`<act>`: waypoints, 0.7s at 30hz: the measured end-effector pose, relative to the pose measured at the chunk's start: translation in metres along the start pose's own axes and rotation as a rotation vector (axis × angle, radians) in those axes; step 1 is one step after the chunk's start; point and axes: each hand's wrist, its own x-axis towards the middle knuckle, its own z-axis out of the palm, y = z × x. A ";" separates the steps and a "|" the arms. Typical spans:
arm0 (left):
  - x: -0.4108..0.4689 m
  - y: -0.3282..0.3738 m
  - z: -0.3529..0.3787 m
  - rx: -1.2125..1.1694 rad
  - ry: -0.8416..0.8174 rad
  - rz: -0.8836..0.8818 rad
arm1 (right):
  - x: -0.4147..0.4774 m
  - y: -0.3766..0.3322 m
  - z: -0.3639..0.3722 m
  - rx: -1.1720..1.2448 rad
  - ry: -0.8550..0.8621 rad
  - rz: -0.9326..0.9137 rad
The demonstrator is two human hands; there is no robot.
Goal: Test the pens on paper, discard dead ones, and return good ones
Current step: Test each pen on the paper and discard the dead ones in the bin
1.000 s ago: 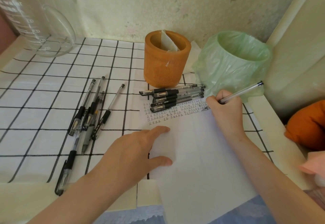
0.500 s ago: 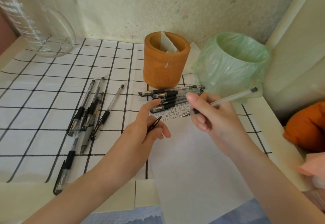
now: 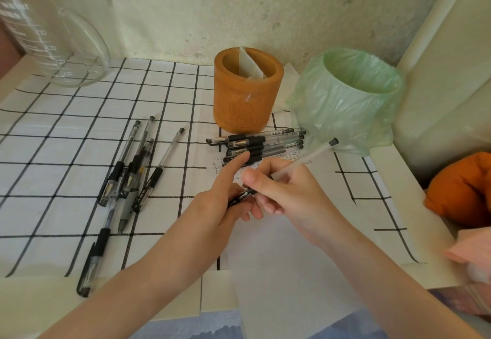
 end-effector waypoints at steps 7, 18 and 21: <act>0.001 -0.006 -0.007 0.050 0.053 -0.138 | -0.002 0.000 -0.006 0.035 -0.054 -0.027; -0.004 0.004 -0.007 0.141 0.008 -0.092 | -0.002 -0.003 -0.010 -0.046 -0.006 -0.035; -0.002 0.007 -0.004 0.154 0.015 -0.096 | -0.002 -0.003 -0.009 -0.069 -0.001 -0.055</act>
